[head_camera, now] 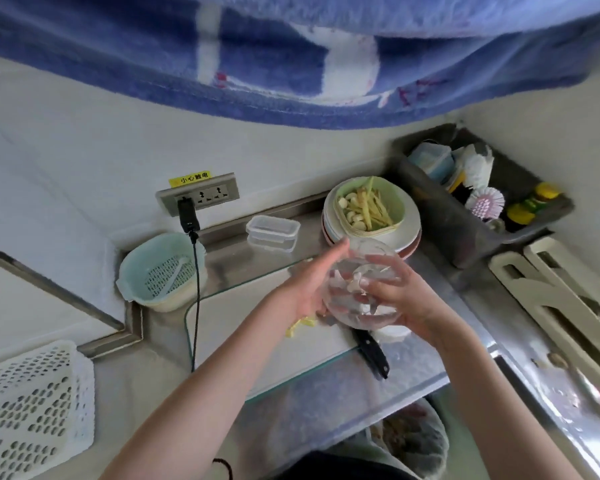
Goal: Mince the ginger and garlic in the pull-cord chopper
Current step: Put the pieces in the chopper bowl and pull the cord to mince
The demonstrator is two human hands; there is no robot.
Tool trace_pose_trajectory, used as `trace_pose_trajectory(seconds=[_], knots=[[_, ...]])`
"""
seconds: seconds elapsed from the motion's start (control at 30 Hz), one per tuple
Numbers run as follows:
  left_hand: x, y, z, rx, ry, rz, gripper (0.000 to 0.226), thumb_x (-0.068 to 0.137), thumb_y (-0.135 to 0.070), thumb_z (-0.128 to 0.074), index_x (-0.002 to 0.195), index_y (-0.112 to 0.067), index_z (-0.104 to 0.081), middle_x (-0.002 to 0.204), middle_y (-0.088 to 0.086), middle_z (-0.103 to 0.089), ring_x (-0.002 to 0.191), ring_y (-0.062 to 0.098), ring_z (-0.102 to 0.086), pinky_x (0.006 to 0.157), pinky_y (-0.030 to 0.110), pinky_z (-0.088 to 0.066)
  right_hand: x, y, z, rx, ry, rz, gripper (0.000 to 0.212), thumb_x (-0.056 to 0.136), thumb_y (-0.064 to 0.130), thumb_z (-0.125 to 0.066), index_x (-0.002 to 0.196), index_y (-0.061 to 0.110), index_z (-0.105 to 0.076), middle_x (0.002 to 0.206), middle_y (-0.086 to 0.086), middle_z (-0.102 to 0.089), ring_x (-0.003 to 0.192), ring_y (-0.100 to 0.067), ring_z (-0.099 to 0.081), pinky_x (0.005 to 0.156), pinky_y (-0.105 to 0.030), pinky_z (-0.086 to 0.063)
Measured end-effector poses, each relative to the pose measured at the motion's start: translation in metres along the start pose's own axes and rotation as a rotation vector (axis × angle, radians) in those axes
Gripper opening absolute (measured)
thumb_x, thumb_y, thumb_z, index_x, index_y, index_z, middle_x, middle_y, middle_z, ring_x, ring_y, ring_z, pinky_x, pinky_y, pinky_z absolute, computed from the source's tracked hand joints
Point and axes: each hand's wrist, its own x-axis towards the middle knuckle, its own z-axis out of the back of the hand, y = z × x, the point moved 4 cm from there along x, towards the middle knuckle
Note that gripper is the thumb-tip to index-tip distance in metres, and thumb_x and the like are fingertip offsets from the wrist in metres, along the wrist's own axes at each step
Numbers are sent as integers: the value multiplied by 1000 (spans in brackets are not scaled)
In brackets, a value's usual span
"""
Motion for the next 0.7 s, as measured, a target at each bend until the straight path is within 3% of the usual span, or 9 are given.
trace_pose_trajectory(seconds=[0.17,0.3,0.4,0.5,0.53,0.57,0.63,0.7], knots=[[40,-20,-75,265,45,84,79,73,-79,-47,124,-19,-56,115,7,-65,100,26,-64,92,50,-49,-38,-7,60,189,-279,29,52,70,13,-78,117,21,-57,98,-14,-69,86,-29,-66,77,-58,-55],[64,-28,-159,414,109,5,59,86,-64,-48,119,-15,-52,106,6,-60,93,23,-62,80,40,-53,-85,-16,117,309,-522,118,64,68,13,-79,125,19,-50,94,-13,-69,74,-19,-67,75,-60,-54],[83,-29,-236,602,194,-115,39,93,-52,-48,95,-14,-56,99,11,-63,96,27,-62,88,37,-49,-127,-26,167,374,-772,185,62,73,5,-76,126,19,-47,95,-11,-68,68,-16,-67,65,-48,-58],[94,-28,-317,693,333,-161,31,99,-37,-45,77,-16,-52,87,13,-58,73,14,-64,69,27,-52,-172,-31,225,382,-1023,297,69,68,7,-81,128,7,-46,93,-17,-62,59,-11,-62,46,-25,-49],[93,-28,-342,692,385,-168,27,101,-31,-43,83,-14,-54,87,13,-58,66,8,-64,62,22,-51,-187,-31,244,346,-1111,335,70,65,10,-83,126,4,-48,90,-16,-61,58,-11,-60,46,-23,-46],[92,-27,-367,724,451,-176,23,101,-27,-42,97,-10,-57,97,14,-59,71,6,-63,61,22,-50,-204,-30,263,293,-1210,358,71,62,14,-84,124,5,-50,89,-14,-61,61,-12,-58,47,-24,-45],[91,-20,-412,867,594,-213,36,100,-22,-44,133,-8,-44,124,16,-53,100,18,-56,76,30,-48,-234,-26,296,136,-1397,411,70,63,18,-84,125,13,-50,97,-8,-60,75,-16,-59,56,-23,-48],[95,-17,-449,1036,673,-301,44,96,-16,-49,138,-9,-39,123,14,-53,106,26,-53,81,33,-47,-260,-19,323,-259,-1603,412,68,69,16,-82,128,17,-47,115,-6,-59,96,-20,-59,71,-12,-45]])
